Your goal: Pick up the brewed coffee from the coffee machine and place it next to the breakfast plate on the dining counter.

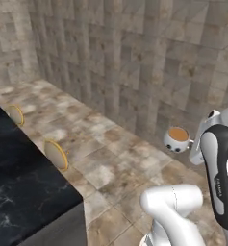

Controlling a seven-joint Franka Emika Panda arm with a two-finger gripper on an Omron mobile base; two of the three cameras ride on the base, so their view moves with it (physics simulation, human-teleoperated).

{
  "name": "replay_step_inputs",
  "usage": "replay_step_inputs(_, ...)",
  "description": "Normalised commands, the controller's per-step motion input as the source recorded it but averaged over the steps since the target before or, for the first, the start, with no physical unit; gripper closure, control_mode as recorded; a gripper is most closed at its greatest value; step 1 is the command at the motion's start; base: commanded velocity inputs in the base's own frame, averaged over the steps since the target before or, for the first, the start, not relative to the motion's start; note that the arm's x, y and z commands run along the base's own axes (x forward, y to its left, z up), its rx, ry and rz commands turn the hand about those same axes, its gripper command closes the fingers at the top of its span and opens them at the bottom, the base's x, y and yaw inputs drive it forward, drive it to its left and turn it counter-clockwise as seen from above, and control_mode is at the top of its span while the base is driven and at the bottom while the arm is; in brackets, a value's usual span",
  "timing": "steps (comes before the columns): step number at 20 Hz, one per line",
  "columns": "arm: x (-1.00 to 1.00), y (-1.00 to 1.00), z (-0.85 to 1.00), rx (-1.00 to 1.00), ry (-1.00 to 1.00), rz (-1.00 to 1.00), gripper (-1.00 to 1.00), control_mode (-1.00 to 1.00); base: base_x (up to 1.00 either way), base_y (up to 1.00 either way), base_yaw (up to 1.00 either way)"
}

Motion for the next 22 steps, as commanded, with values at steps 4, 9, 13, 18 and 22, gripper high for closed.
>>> replay_step_inputs(4,0.0,0.0,0.0,0.0,0.0,0.0,1.0,1.0,1.0,-0.67,0.49)
replay_step_inputs(9,0.0,0.0,0.0,0.0,0.0,0.0,1.0,1.0,1.0,-0.5,0.51)
replay_step_inputs(13,0.0,0.0,0.0,0.0,0.0,0.0,1.0,1.0,1.0,-0.39,0.53)
replay_step_inputs(18,0.0,0.0,0.0,0.0,0.0,0.0,1.0,1.0,1.0,-0.43,0.52)
replay_step_inputs(22,0.0,0.0,0.0,0.0,0.0,0.0,1.0,1.0,1.0,-0.43,0.5)
